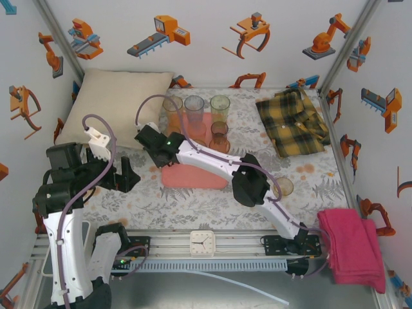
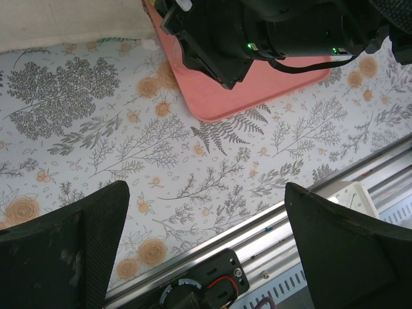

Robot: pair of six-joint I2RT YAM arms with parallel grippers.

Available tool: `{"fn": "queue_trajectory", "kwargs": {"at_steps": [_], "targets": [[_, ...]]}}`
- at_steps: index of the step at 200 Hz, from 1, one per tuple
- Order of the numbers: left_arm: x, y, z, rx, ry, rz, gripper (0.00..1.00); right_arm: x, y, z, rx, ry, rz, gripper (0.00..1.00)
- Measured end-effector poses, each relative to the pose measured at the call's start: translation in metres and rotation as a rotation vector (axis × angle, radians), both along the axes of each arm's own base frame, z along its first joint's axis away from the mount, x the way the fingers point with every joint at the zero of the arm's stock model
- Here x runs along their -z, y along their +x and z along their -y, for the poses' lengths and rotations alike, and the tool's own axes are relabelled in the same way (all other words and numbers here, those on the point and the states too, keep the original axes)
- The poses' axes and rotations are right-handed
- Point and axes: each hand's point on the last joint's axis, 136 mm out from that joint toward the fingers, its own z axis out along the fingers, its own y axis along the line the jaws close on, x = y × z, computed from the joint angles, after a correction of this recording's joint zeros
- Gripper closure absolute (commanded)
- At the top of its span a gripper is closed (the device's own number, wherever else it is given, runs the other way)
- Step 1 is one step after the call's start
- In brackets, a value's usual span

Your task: Place the glasses into the tray

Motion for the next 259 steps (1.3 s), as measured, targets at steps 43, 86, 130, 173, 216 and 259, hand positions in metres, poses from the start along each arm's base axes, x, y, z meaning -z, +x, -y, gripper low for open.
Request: {"fn": "queue_trajectory", "kwargs": {"at_steps": [43, 86, 130, 173, 216, 259], "targets": [[0.001, 0.0, 0.0, 0.0, 0.0, -0.001, 0.0, 0.002, 0.01, -0.002, 0.012, -0.003, 0.01, 0.93], [0.001, 0.0, 0.0, 0.0, -0.001, -0.003, 0.0, 0.005, 0.014, 0.004, 0.024, -0.027, 0.009, 0.93], [0.001, 0.001, 0.0, 0.0, -0.002, -0.006, 0.0, -0.006, 0.017, 0.001, 0.015, -0.014, 0.023, 0.92], [0.002, 0.002, 0.002, 0.008, -0.013, -0.017, 0.0, 0.001, 0.017, -0.001, 0.009, -0.03, 0.018, 0.91], [0.003, 0.003, 0.003, 0.015, -0.022, -0.026, 0.0, 0.01, 0.018, 0.0, 0.009, -0.046, 0.012, 0.9], [0.003, 0.003, 0.003, 0.015, -0.022, -0.025, 0.0, 0.009, 0.02, 0.001, 0.011, -0.045, 0.011, 0.86]]}}
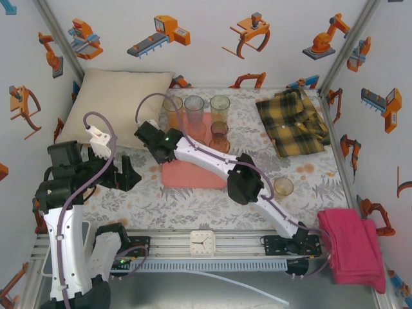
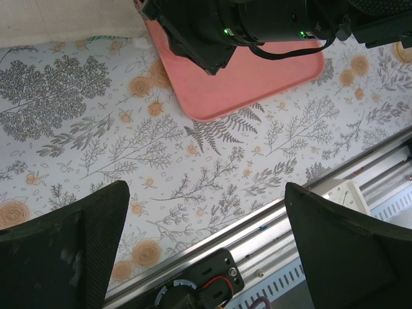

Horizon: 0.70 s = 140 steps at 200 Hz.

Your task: Place the glasses into the tray

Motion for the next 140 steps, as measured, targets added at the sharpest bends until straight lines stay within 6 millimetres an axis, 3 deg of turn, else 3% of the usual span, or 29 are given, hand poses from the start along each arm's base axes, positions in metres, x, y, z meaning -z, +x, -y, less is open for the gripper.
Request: {"fn": "queue_trajectory", "kwargs": {"at_steps": [73, 140], "targets": [[0.0, 0.0, 0.0001, 0.0, 0.0, 0.0, 0.0, 0.0033, 0.0026, -0.0004, 0.003, -0.002, -0.002, 0.69], [0.0001, -0.0001, 0.0, 0.0, 0.0, 0.0, 0.0, -0.0043, 0.0048, -0.0029, 0.0, 0.014, 0.008, 0.63]]}}
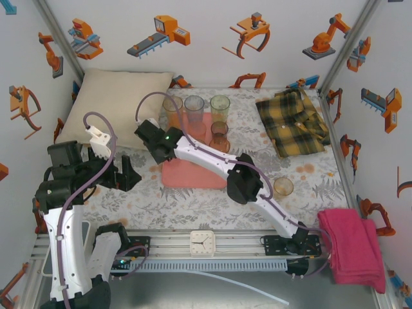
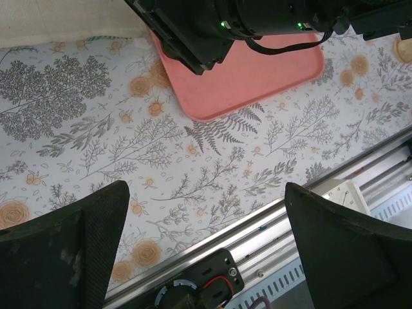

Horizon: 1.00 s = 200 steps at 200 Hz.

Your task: Place the glasses into the tray

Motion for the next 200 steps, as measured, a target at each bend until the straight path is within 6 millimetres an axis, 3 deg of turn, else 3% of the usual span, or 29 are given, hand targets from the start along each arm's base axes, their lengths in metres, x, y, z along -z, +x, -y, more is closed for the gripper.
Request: {"fn": "queue_trajectory", "kwargs": {"at_steps": [80, 144, 200], "targets": [[0.0, 0.0, -0.001, -0.003, 0.004, 0.0, 0.0, -0.013, 0.0, 0.002, -0.012, 0.0, 0.018, 0.61], [0.0, 0.0, -0.002, -0.009, 0.01, 0.005, 0.0, -0.066, -0.009, 0.017, -0.017, 0.055, 0.048, 0.61], [-0.002, -0.001, -0.002, -0.009, 0.011, 0.01, 0.0, -0.118, -0.029, 0.048, -0.025, 0.109, 0.068, 0.62]]}}
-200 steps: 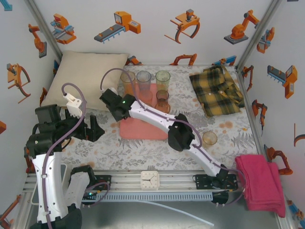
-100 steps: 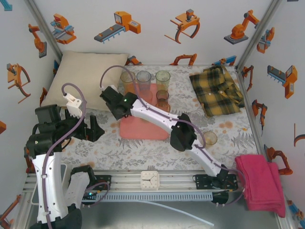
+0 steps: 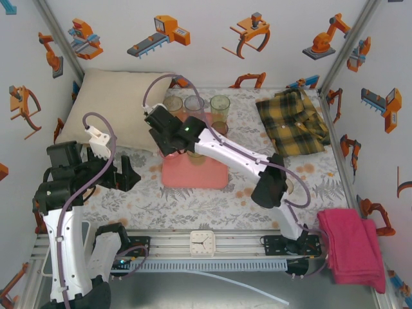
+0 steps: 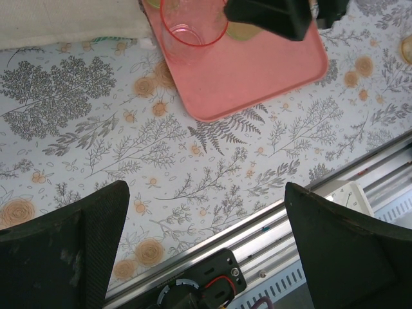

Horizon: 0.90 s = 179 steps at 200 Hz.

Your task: Place the glasses into the tray

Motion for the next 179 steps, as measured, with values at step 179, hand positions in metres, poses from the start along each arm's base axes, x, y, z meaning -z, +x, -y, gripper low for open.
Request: {"fn": "queue_trajectory", "kwargs": {"at_steps": [179], "targets": [[0.019, 0.0, -0.001, -0.008, -0.012, -0.036, 0.01, 0.012, -0.104, 0.249, 0.342, 0.101, 0.015, 0.63]]}}
